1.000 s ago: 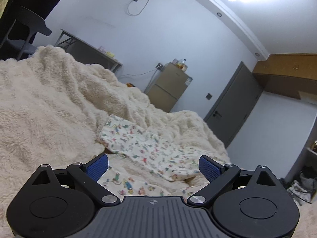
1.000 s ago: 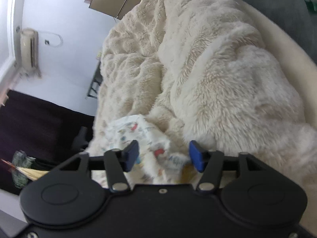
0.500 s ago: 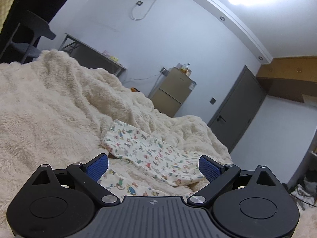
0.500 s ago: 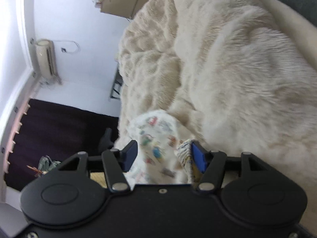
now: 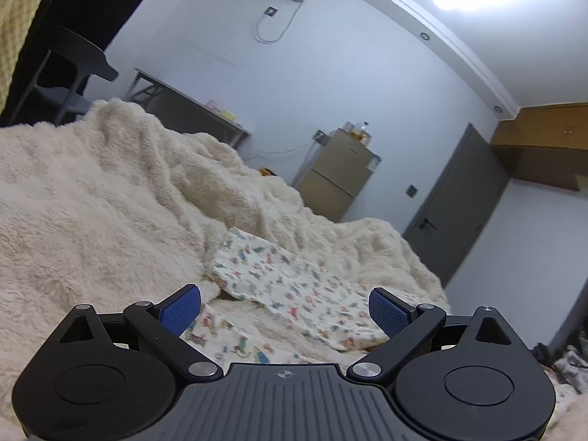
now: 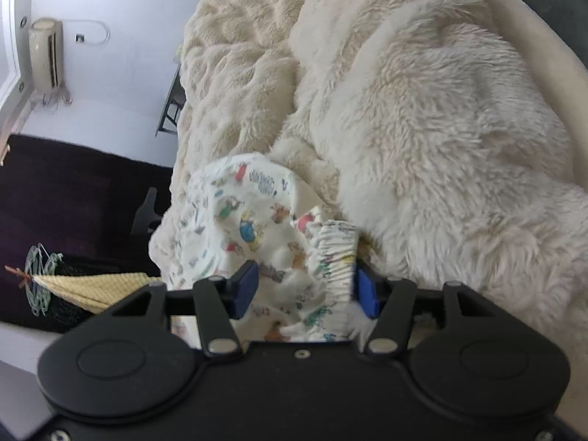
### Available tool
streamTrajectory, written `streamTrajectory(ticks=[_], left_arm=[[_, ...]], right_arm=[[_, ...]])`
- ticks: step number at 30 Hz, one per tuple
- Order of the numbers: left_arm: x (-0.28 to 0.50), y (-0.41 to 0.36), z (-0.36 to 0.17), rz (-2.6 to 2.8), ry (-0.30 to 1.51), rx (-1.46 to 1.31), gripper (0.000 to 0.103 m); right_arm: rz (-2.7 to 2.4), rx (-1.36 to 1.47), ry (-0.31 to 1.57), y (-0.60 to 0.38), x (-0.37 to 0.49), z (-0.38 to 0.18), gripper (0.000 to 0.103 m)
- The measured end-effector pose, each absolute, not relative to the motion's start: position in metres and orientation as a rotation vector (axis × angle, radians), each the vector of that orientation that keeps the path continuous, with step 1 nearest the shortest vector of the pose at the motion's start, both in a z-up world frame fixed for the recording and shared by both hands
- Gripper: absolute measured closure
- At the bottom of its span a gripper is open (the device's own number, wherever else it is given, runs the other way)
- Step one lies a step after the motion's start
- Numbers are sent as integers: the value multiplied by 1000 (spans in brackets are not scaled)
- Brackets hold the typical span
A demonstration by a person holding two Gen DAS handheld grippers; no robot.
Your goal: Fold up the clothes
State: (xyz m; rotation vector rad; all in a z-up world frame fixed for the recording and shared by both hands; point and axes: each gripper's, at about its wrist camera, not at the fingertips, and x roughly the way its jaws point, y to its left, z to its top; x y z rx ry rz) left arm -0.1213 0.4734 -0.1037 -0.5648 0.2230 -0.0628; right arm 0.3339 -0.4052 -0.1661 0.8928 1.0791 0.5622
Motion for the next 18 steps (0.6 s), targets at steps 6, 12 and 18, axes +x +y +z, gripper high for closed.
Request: streamTrajectory(ticks=[6,12,18], left_arm=[[-126,479,-105,-37,202,-583,6],[-129,486,-106,-13,183,-612,6],[-131,488,-104,-5,190,-607,6]], right_arm=[[548,1036,950,-415,333,-173,75],[445,1167,736,-456,313,-164,97],[327,1140,700,-474,297,-160,97]])
